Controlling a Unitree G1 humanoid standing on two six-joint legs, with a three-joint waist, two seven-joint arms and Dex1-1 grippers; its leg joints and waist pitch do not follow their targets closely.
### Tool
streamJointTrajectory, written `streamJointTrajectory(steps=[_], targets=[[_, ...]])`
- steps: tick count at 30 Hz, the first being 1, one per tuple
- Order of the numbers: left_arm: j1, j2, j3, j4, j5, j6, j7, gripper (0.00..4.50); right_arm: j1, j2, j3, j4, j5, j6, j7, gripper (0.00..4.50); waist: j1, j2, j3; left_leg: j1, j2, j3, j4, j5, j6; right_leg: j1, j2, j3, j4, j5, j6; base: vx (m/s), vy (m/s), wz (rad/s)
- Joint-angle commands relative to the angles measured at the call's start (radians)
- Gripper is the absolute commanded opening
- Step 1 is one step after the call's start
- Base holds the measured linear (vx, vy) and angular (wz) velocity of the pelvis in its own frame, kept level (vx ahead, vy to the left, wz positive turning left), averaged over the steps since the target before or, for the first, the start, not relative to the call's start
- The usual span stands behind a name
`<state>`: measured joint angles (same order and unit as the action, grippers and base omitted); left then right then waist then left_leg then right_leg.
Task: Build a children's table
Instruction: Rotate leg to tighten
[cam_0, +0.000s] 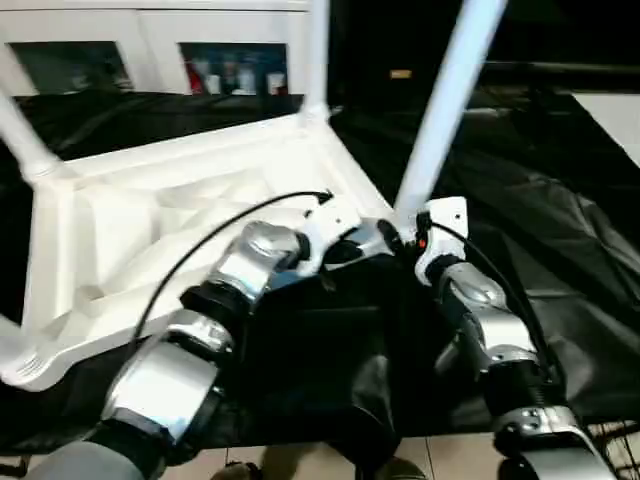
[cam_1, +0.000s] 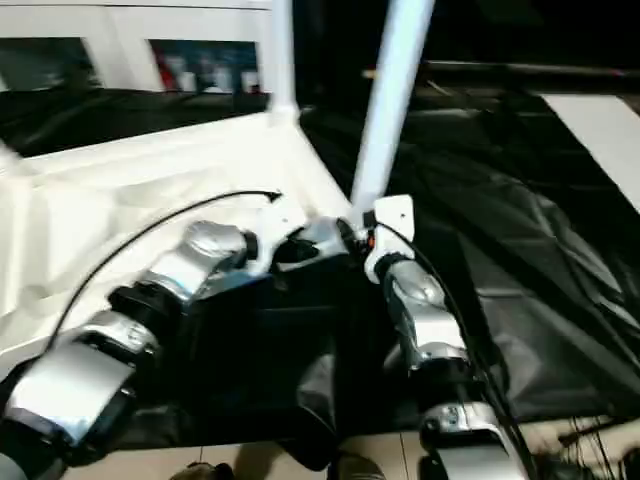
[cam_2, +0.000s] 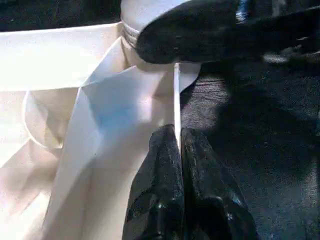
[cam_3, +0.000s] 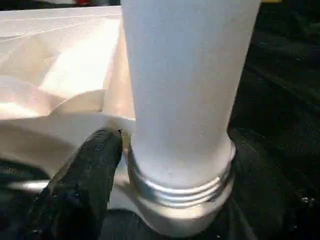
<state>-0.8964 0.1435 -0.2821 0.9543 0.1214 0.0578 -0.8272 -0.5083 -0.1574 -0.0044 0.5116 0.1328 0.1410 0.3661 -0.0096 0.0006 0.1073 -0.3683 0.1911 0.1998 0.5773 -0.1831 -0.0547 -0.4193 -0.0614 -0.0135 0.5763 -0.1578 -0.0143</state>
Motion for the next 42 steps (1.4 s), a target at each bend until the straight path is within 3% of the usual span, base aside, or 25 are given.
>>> streamJointTrajectory(steps=[1, 5, 9, 15, 17, 22, 26, 31, 32, 42], targets=[[0.037, 0.021, -0.027, -0.004, 0.02, -0.007, -0.046, 0.0, 0.004, -0.045, 0.048, -0.064, 0.032, 0.036, 0.144, 3.95, 0.002, -0.007, -0.068, 0.005, 0.026, -0.015, -0.068, -0.237, 0.06, 0.052, -0.059, 0.029, -0.071, -0.262, -0.221, 0.0, 0.0, 0.0], [0.076, 0.059, -0.043, -0.068, 0.002, -0.032, -0.158, 0.0, 0.039, -0.163, 0.1, -0.134, 0.048, 0.048, 0.351, 4.17, 0.004, -0.011, -0.071, 0.002, 0.028, -0.011, -0.06, -0.158, 0.107, 0.061, -0.058, 0.029, -0.058, -0.13, -0.266, 0.0, 0.0, 0.0], [0.124, 0.117, -0.056, -0.151, -0.046, -0.047, -0.332, 0.0, 0.08, -0.27, 0.135, -0.19, 0.059, 0.039, 0.542, 4.17, 0.011, -0.013, -0.071, 0.003, 0.03, -0.008, -0.059, -0.136, 0.134, 0.063, -0.059, 0.03, -0.053, -0.09, -0.291, 0.0, 0.0, 0.0], [0.174, 0.172, -0.064, -0.274, -0.122, -0.052, -0.522, 0.0, 0.096, -0.317, 0.159, -0.219, 0.084, 0.06, 0.643, 4.17, 0.021, -0.007, -0.068, 0.012, 0.042, -0.006, -0.065, -0.157, 0.108, 0.055, -0.058, 0.028, -0.051, -0.133, -0.3, 0.0, 0.0, 0.0], [0.175, 0.173, -0.063, -0.275, -0.119, -0.051, -0.517, 0.0, 0.098, -0.319, 0.164, -0.223, 0.089, 0.066, 0.655, 4.17, 0.025, -0.004, -0.068, 0.017, 0.043, -0.002, -0.063, -0.17, 0.103, 0.049, -0.055, 0.028, -0.052, -0.14, -0.3, 0.0, 0.0, 0.0], [0.173, 0.176, -0.057, -0.272, -0.111, -0.048, -0.512, 0.0, 0.107, -0.328, 0.177, -0.241, 0.1, 0.089, 0.697, 3.91, 0.037, -0.008, -0.07, 0.014, 0.039, -0.003, -0.062, -0.158, 0.093, 0.053, -0.057, 0.03, -0.05, -0.151, -0.28, 0.0, 0.0, 0.0], [0.176, 0.178, -0.052, -0.28, -0.11, -0.043, -0.516, 0.0, 0.113, -0.338, 0.184, -0.243, 0.096, 0.093, 0.723, 3.46, 0.04, -0.01, -0.072, 0.012, 0.036, -0.003, -0.059, -0.135, 0.099, 0.055, -0.058, 0.03, -0.047, -0.127, -0.279, 0.0, 0.0, 0.0], [0.187, 0.187, -0.053, -0.3, -0.115, -0.028, -0.519, 0.0, 0.119, -0.345, 0.183, -0.241, 0.096, 0.092, 0.734, 3.25, 0.04, -0.013, -0.074, 0.01, 0.035, -0.003, -0.057, -0.12, 0.109, 0.056, -0.056, 0.028, -0.045, -0.113, -0.281, 0.0, 0.0, 0.0], [0.191, 0.19, -0.054, -0.305, -0.115, -0.026, -0.521, 0.0, 0.12, -0.346, 0.183, -0.241, 0.098, 0.093, 0.735, 2.99, 0.04, -0.013, -0.074, 0.009, 0.035, -0.003, -0.057, -0.121, 0.108, 0.057, -0.057, 0.028, -0.045, -0.123, -0.278, 0.0, 0.0, 0.0], [0.18, 0.155, -0.045, -0.258, -0.097, -0.014, -0.445, 0.0, 0.123, -0.293, 0.156, -0.204, 0.089, 0.114, 0.642, 2.72, 0.04, -0.013, -0.076, 0.01, 0.033, -0.003, -0.054, -0.115, 0.109, 0.057, -0.055, 0.028, -0.045, -0.122, -0.278, 0.0, 0.0, 0.0]])
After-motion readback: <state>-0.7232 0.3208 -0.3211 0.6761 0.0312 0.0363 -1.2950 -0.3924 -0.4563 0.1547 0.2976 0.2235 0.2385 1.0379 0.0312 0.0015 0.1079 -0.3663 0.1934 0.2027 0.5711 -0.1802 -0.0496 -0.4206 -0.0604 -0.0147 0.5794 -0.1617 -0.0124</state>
